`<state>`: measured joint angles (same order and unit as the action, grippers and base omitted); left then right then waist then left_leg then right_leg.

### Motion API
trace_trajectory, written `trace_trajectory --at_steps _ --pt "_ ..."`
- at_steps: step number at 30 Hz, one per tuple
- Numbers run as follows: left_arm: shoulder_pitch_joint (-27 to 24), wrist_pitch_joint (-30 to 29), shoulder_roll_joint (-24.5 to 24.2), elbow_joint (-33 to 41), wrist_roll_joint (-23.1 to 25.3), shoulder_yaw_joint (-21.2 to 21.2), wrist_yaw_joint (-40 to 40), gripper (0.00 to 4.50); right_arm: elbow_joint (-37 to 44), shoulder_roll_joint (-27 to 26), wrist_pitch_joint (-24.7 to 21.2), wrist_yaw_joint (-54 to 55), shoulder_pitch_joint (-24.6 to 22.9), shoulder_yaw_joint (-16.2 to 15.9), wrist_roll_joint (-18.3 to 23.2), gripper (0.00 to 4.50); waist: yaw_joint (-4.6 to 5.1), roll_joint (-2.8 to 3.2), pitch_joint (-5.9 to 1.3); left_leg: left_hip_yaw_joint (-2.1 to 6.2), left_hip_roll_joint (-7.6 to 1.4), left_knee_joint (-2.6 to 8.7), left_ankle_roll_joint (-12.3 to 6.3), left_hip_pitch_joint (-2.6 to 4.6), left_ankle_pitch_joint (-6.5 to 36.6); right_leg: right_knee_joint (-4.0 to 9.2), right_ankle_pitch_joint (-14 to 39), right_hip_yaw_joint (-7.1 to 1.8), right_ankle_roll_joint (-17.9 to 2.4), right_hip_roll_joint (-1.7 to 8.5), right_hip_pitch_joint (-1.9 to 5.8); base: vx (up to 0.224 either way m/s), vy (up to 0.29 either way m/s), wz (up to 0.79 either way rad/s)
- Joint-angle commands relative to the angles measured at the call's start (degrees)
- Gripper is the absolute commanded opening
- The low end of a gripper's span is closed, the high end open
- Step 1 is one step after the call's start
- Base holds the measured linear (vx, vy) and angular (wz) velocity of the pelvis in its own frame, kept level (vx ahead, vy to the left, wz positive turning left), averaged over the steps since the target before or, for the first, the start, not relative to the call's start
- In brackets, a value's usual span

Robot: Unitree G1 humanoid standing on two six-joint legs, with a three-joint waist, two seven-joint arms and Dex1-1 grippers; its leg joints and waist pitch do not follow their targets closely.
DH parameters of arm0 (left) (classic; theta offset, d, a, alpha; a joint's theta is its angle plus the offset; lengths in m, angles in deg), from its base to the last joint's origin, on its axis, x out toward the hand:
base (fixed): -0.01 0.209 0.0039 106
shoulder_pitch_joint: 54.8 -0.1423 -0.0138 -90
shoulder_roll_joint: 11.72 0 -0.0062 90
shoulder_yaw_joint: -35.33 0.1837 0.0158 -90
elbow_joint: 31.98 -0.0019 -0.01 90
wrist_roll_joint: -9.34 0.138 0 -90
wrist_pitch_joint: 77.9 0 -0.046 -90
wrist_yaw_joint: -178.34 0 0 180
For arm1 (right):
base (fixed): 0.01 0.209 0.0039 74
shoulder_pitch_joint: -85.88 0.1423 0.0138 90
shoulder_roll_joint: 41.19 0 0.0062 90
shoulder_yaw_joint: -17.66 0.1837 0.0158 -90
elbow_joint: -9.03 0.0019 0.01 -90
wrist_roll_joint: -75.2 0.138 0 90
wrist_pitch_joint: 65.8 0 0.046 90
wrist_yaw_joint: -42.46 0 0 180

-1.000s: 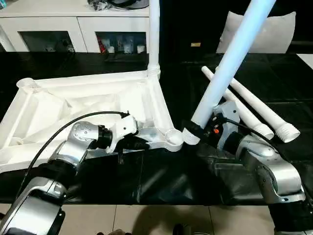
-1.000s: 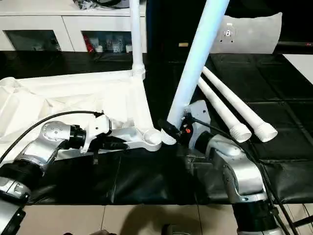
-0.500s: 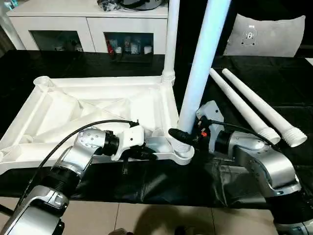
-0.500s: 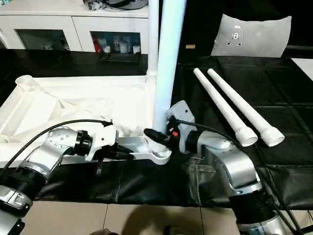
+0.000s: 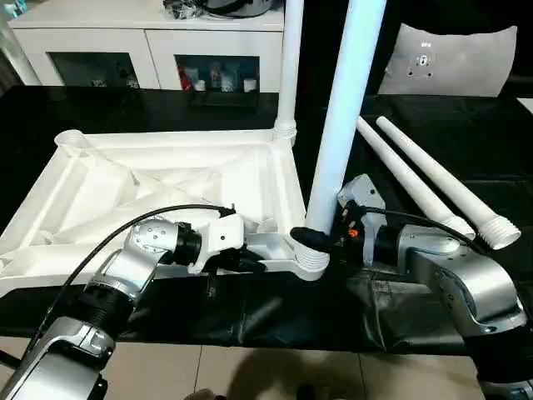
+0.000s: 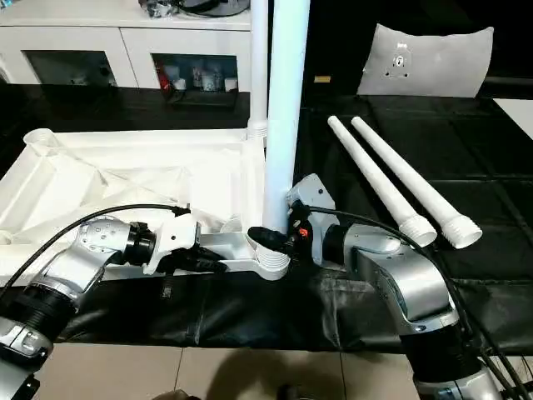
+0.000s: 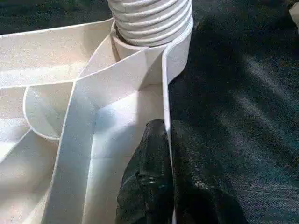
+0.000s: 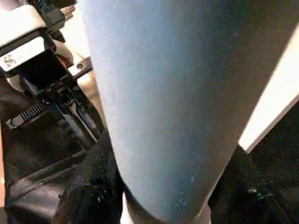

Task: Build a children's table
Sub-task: Insert table leg to table base

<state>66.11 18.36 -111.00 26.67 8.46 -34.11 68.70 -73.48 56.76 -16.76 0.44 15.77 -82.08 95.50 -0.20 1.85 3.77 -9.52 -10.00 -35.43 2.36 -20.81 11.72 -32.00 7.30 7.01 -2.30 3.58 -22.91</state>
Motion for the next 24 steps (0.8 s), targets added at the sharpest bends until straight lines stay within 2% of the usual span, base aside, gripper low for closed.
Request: trace_trajectory --at_steps 1,5,8,9,12,16,22,24 --pt "-0.31 0.3 -0.26 1.14 1.14 0.46 0.03 0.0 -1.01 -0.79 -0.49 0.34 0.2 0.27 0.87 1.91 0.15 0.0 -3.85 1.28 -2.73 4.2 -2.37 0.69 12.74 5.48 31.75 -2.84 -2.42 5.1 2.73 0.0 0.0 0.0" --pt "-0.53 0.33 -0.21 1.73 0.69 0.04 -0.17 0.0 -1.45 -1.05 -0.57 0.42 0.06 0.53 0.91 1.91 0.2 -0.24 -3.83 1.31 -2.64 4.15 -2.26 0.78 13.32 5.59 32.54 -2.7 -2.01 5.12 2.75 0.0 0.0 0.0" --pt "-0.46 0.17 -0.46 1.96 0.71 -0.07 -0.1 0.0 -1.87 -1.34 -0.23 0.54 -0.14 0.52 0.74 1.91 0.26 -0.1 -3.78 1.34 -2.63 4.18 -2.3 0.75 13.48 5.64 32.68 -2.66 -1.86 5.07 2.72 0.0 0.0 0.0" --pt "-0.54 0.08 -0.61 2.24 0.68 -0.07 0.0 0.0 -2.21 -1.56 0.13 0.59 -0.27 0.56 0.66 1.91 0.2 0.11 -3.79 1.37 -2.63 4.18 -2.23 0.83 13.61 5.62 32.7 -2.65 -1.86 5.08 2.69 0.0 0.0 0.0" --pt "-0.82 -0.29 -0.9 3.15 0.56 -0.09 0.13 0.0 -4.06 -2.91 2.41 1.4 -0.51 1.48 0.39 1.91 0.24 -0.07 -3.79 1.39 -2.67 4.2 -2.08 0.81 13.88 5.57 32.46 -2.66 -2.22 5.17 2.67 0.0 0.0 0.0" --pt "-0.89 -0.44 -1.01 3.43 0.52 -0.2 0.05 0.0 -5.34 -3.44 3.15 1.62 -0.77 1.87 0.42 1.91 0.33 -0.14 -3.68 1.41 -2.74 4.29 -2.11 0.81 14.23 5.6 32.53 -2.68 -2.35 5.16 2.66 0.0 0.0 0.0" --pt "-1.4 -1.07 -1.34 4.42 0.38 -0.42 -0.22 0.0 -6.94 -4.18 4.13 1.25 -2.65 3.71 1.51 1.91 0.3 -0.07 -3.73 1.43 -2.76 4.31 -2.23 0.76 14.25 5.63 32.7 -2.69 -2.2 5.22 2.66 0.0 0.0 0.0" --pt "-1.4 -1.25 -1.32 4.5 0.3 -0.54 -0.24 0.0 -8.01 -5.14 5.19 1.46 -3.79 5.39 2.59 1.91 0.27 0.02 -3.77 1.44 -2.81 4.35 -2.29 0.74 14.09 5.56 32.01 -2.76 -2.48 5.25 2.68 0.0 0.0 0.0"
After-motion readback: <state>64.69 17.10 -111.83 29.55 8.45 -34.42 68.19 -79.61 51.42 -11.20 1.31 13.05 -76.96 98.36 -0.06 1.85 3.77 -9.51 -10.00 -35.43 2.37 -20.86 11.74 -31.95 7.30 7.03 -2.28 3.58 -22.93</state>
